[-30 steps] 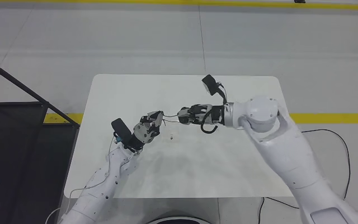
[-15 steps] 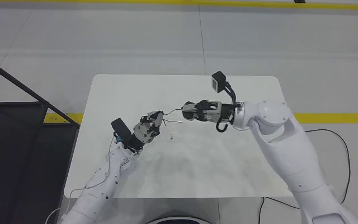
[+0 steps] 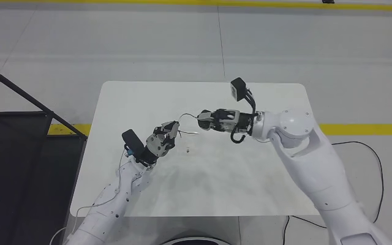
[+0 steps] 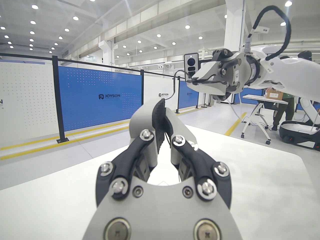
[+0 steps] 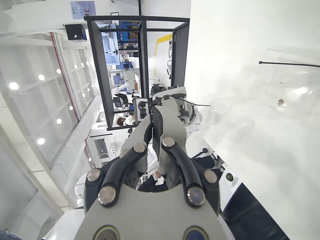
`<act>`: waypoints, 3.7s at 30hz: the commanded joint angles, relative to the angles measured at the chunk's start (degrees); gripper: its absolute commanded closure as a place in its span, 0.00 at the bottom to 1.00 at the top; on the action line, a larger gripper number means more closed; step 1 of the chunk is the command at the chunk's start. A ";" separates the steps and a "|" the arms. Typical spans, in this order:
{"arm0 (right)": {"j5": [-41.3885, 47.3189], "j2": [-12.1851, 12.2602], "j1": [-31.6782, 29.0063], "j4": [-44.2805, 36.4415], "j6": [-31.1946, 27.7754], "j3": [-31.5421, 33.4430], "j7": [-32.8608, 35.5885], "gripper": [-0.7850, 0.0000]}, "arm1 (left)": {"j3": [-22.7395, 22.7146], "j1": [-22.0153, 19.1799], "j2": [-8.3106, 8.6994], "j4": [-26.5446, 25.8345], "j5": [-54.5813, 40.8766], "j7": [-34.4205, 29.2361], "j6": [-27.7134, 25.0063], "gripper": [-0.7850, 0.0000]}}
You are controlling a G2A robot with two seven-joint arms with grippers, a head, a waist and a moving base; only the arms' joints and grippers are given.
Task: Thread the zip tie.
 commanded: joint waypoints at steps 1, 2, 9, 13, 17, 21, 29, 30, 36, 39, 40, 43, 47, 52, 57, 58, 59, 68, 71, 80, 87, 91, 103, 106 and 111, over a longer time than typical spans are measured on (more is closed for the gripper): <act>-1.15 -0.08 0.43 -0.13 1.20 -0.61 -0.49 1.00 | 0.00 0.00 0.00 0.00 0.00 0.00 0.00 1.00; -1.92 -0.12 0.67 -0.23 1.93 -1.04 -0.63 1.00 | 0.00 0.00 0.00 0.00 0.00 0.00 0.00 1.00; -6.21 -0.30 2.23 -0.42 4.50 -3.38 0.16 1.00 | 0.00 0.00 0.00 0.00 0.00 0.00 0.00 1.00; -8.22 -0.36 2.82 -0.31 4.96 -4.31 0.74 1.00 | 0.00 0.00 0.00 0.00 0.00 0.00 0.00 1.00; -10.95 -0.36 3.10 -0.56 4.90 -5.41 1.13 1.00 | 0.00 0.00 0.00 0.00 0.00 0.00 0.00 1.00; -13.38 -0.34 2.94 -1.12 4.41 -6.24 1.22 1.00 | 0.00 0.00 0.00 0.00 0.00 0.00 0.00 1.00; -18.00 -0.15 2.79 -1.91 4.29 -7.32 2.26 1.00 | 0.00 0.00 0.00 0.00 0.00 0.00 0.00 1.00; -18.28 -0.16 2.77 -1.99 4.46 -7.38 2.19 1.00 | 0.00 0.00 0.00 0.00 0.00 0.00 0.00 1.00; -20.40 -0.24 3.02 -2.18 5.41 -8.03 2.44 1.00 | 0.00 0.00 0.00 0.00 0.00 0.00 0.00 1.00; -21.24 -0.33 3.11 -2.30 5.89 -8.36 2.22 1.00 | 0.00 0.00 0.00 0.00 0.00 0.00 0.00 1.00; -21.26 -0.37 3.09 -2.30 6.02 -8.37 2.09 1.00 | 0.00 0.00 0.00 0.00 0.00 0.00 0.00 1.00; -19.65 -0.49 2.90 -2.22 5.65 -7.63 1.82 1.00 | 0.00 0.00 0.00 0.00 0.00 0.00 0.00 1.00; -17.62 -0.46 2.44 -2.02 4.36 -6.30 2.03 1.00 | 0.00 0.00 0.00 0.00 0.00 0.00 0.00 1.00; -16.46 -0.13 1.10 -2.46 2.65 -4.46 2.34 1.00 | 0.00 0.00 0.00 0.00 0.00 0.00 0.00 1.00; -17.33 0.53 -0.76 -3.81 2.39 -2.30 2.24 1.00 | -0.88 1.09 0.16 -2.27 -0.55 -2.59 0.30 1.00; -17.62 0.73 -1.34 -4.24 2.30 -1.73 2.34 1.00 | -1.16 1.35 0.23 -2.64 -0.52 -2.75 0.23 1.00; -17.83 0.95 -1.98 -4.69 2.13 -1.07 2.47 1.00 | -1.45 1.56 0.31 -3.03 -0.31 -2.85 0.19 1.00; -20.01 3.21 -8.14 -8.60 -1.93 5.28 7.13 1.00 | -3.24 3.36 0.96 -5.41 3.01 -2.67 0.20 1.00; -18.94 3.50 -9.43 -9.17 -2.13 6.79 6.96 1.00 | -3.53 3.55 1.07 -5.66 3.55 -2.70 0.05 1.00; -18.94 3.50 -9.43 -9.17 -2.13 6.79 6.96 1.00 | -3.53 3.55 1.07 -5.66 3.55 -2.70 0.05 1.00; -22.40 3.64 -11.59 -12.09 -1.18 6.18 3.14 1.00 | -3.76 4.31 1.06 -7.44 3.08 -4.72 1.23 1.00; -25.37 4.18 -12.56 -16.80 3.19 7.35 3.50 1.00 | -4.04 4.61 1.14 -8.21 3.40 -5.49 1.46 1.00; -30.02 5.44 -11.01 -26.85 18.26 9.89 10.12 1.00 | -3.97 4.34 1.26 -7.76 5.40 -5.08 1.23 1.00; -28.85 5.32 -9.88 -25.70 19.40 9.52 10.74 1.00 | -3.97 4.34 1.25 -7.73 5.36 -5.00 1.22 1.00; -28.85 5.32 -9.88 -25.70 19.40 9.52 10.74 1.00 | -3.97 4.34 1.25 -7.73 5.36 -5.00 1.22 1.00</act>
